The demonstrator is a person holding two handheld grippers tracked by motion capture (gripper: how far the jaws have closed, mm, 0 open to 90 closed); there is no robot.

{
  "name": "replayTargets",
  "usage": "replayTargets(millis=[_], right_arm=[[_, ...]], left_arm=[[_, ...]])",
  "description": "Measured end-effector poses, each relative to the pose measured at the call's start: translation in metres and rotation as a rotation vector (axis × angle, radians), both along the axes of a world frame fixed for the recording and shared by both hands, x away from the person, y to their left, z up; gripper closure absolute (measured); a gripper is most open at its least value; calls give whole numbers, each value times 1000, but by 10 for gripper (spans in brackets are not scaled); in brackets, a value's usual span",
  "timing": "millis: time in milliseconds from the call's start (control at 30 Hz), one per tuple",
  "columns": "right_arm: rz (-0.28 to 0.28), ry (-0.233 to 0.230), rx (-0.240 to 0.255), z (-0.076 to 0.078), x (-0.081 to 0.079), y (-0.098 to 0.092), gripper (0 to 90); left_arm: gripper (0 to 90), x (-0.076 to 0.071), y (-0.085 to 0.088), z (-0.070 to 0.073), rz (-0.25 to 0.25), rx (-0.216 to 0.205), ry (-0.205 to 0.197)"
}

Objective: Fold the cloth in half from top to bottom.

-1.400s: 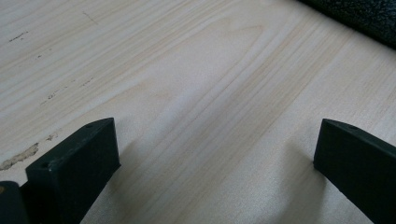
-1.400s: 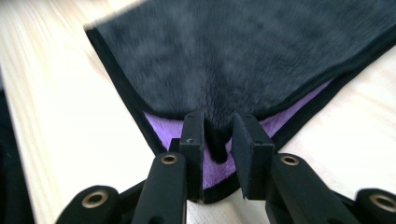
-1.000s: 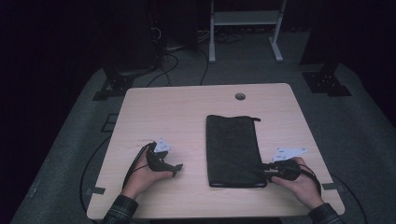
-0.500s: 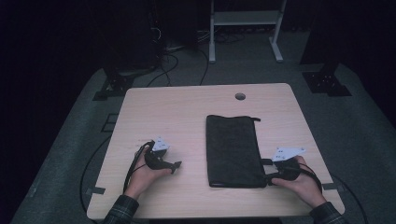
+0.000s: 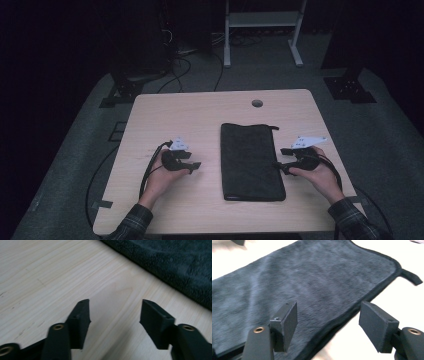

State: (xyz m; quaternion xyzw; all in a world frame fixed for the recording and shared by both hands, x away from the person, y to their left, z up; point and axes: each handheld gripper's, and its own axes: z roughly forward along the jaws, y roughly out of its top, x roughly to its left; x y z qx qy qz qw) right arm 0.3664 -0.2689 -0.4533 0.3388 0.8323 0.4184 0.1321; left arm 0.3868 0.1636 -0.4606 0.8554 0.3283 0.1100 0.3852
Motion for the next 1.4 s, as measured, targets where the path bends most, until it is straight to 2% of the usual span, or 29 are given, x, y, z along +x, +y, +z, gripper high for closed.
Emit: replayTargets(millis=[33,133,300,433,533,600,733,933,1000,1100,1200,1300,1400], right_arm=[[-6,-2,4,0,3,-1,311],[-18,-5,5,3,11,-1,317],[-29,-24,2,9,26,1,340],[-45,-42,13,14,40,3,371],[-49,-50,1,16,51,5,394],[-51,-53,4,17,60,5,404],[-62,-54,-7,17,74,6,410],[-90,-39,3,11,102,9,396],[-100,-32,-7,8,111,11,390],[-119,-23,17,2,119,12,396],[-118,-8,-4,-5,126,13,384],[-122,-7,-5,-6,132,15,370],[-138,-12,9,-8,138,15,369]], left_arm=[[452,3,-2,2,-5,-8,-6],[514,10,-8,6,-30,1,-11],[562,24,-23,14,-47,-12,-13],[625,39,-36,20,-67,-11,8],[649,49,-44,22,-68,-42,3],[656,57,-50,22,-69,-78,-10],[663,70,-60,23,-55,-90,-26],[660,95,-74,25,-47,-71,-30],[651,102,-78,25,-39,-48,-29],[646,113,-86,21,-40,-39,-17],[630,122,-91,17,-25,-39,-19],[600,129,-94,12,6,-32,-13],[581,135,-95,5,34,-32,14]])
